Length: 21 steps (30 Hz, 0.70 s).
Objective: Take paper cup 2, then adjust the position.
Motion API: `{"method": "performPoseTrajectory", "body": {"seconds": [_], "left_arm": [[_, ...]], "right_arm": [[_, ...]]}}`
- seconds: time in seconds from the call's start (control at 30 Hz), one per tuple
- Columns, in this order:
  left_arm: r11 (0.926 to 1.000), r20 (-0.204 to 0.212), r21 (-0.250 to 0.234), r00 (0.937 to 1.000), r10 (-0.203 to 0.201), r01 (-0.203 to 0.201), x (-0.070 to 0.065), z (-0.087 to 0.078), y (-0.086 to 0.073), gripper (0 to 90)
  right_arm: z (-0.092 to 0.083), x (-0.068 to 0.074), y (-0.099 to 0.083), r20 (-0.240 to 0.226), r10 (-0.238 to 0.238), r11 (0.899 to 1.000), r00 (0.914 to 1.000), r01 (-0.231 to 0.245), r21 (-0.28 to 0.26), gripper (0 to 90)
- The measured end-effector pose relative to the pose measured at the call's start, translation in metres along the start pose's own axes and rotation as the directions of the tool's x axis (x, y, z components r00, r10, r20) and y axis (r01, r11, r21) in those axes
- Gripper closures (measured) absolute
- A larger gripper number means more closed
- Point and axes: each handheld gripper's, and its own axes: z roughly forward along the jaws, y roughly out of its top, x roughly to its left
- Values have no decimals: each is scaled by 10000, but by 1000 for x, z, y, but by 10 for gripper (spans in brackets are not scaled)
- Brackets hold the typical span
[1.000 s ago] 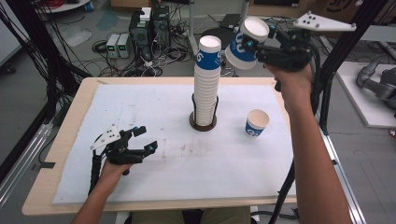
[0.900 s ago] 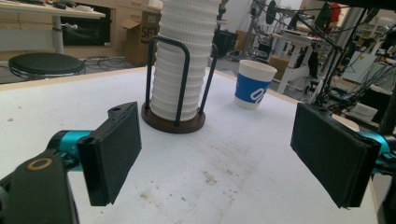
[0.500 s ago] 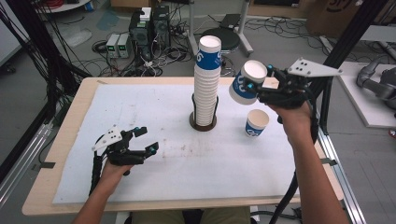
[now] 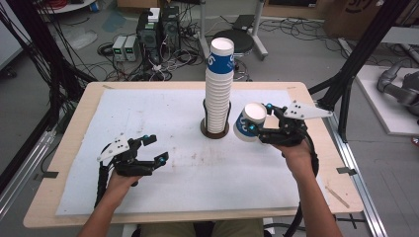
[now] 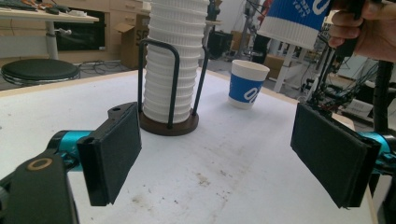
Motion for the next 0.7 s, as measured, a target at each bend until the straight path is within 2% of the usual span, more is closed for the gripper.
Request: {"method": "performPoseTrajectory", "body": {"seconds": [0.43, 0.7], "left_arm": [[9999, -33, 152, 10000, 27, -26, -2, 1, -2, 163], [9998, 53, 107, 9999, 140, -141, -4, 4, 0, 162]], "right_arm": [[10, 9, -29, -652, 388, 9992, 9971, -383, 85, 296], [14, 15, -32, -809, 362, 9992, 9961, -349, 177, 295]]}}
